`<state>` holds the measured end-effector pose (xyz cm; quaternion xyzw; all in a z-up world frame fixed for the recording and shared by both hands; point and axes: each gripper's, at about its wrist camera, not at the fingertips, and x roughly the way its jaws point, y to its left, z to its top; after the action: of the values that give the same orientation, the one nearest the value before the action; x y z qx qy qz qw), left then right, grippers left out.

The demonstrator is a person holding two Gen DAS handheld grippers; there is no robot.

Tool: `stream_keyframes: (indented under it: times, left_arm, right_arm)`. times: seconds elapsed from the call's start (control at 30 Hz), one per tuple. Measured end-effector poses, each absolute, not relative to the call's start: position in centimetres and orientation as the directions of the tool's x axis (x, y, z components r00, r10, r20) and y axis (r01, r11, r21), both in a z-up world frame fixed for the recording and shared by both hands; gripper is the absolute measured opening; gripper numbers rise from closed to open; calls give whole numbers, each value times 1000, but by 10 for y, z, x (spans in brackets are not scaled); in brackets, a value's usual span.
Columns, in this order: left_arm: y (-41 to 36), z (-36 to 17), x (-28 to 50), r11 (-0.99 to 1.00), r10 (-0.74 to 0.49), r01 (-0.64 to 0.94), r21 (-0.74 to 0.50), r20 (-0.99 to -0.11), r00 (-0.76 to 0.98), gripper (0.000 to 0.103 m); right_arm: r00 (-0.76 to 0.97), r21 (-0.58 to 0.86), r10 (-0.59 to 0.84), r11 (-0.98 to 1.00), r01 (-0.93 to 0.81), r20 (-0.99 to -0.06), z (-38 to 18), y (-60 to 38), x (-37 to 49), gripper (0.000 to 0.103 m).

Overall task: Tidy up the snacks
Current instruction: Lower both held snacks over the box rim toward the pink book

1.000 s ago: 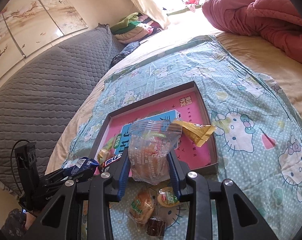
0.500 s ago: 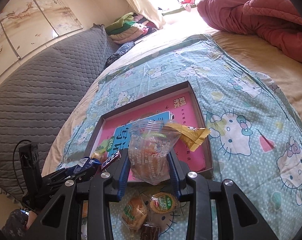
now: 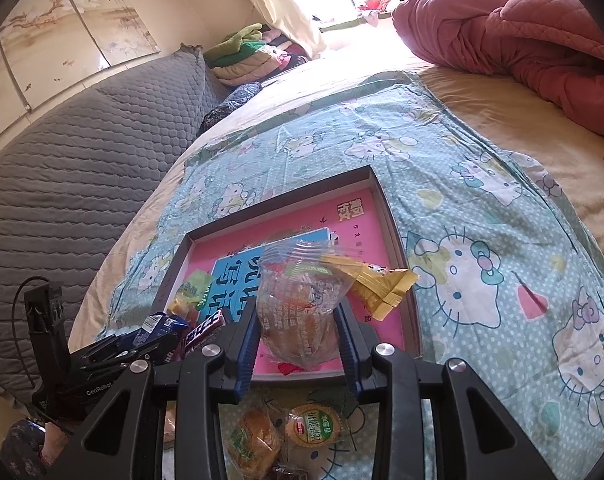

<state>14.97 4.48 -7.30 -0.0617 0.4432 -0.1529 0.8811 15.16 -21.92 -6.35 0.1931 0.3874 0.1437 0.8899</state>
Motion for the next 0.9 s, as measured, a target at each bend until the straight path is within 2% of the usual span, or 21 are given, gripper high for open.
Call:
stream_keyframes:
  times: [0.9]
  left_arm:
    - [46,-73,149,946,-322,217,-240,-760,565,57]
  right_arm:
    - [621,359,333,929,-87,-710,-88,-205,169,37]
